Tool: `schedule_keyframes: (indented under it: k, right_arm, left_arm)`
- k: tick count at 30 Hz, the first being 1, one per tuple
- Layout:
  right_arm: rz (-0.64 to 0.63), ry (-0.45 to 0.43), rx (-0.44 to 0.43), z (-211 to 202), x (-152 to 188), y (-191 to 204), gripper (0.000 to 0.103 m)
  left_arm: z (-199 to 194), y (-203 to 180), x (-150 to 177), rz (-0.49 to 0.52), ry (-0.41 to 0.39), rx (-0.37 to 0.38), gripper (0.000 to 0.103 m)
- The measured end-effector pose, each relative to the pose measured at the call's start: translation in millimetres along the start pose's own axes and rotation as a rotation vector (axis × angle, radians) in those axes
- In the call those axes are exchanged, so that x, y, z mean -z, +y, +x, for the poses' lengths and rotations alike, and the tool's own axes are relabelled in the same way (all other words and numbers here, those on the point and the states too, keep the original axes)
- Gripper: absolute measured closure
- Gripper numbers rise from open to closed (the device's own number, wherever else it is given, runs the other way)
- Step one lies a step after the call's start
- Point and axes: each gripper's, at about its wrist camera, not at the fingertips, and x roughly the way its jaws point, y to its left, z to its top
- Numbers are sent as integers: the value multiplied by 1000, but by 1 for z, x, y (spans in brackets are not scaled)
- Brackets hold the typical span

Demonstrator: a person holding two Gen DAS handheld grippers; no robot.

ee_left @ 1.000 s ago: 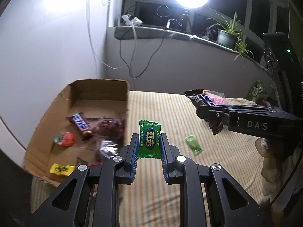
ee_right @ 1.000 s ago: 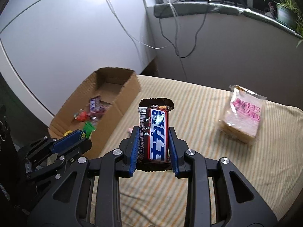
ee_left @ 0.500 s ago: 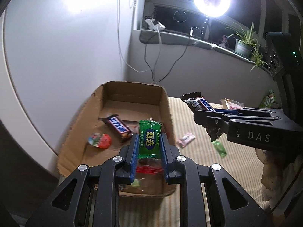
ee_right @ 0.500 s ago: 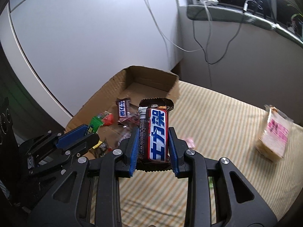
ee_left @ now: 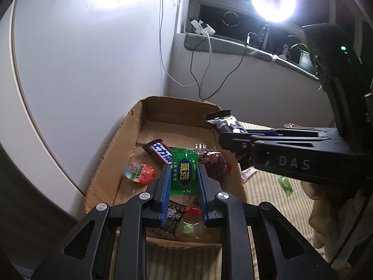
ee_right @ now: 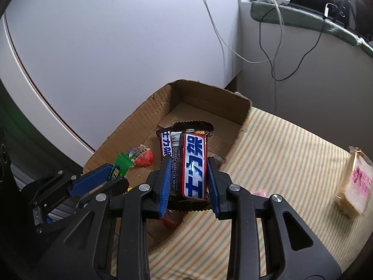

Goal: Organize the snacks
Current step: 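Carry the chocolate bar and green packet into the box and open both tools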

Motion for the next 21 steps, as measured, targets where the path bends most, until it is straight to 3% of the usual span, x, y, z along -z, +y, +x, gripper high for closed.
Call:
schedule_keyframes:
  k: [21]
  right_arm:
    - [-20, 53, -9, 30, -8, 8, 73]
  left_arm:
    - [8, 9, -1, -8, 19, -20, 80]
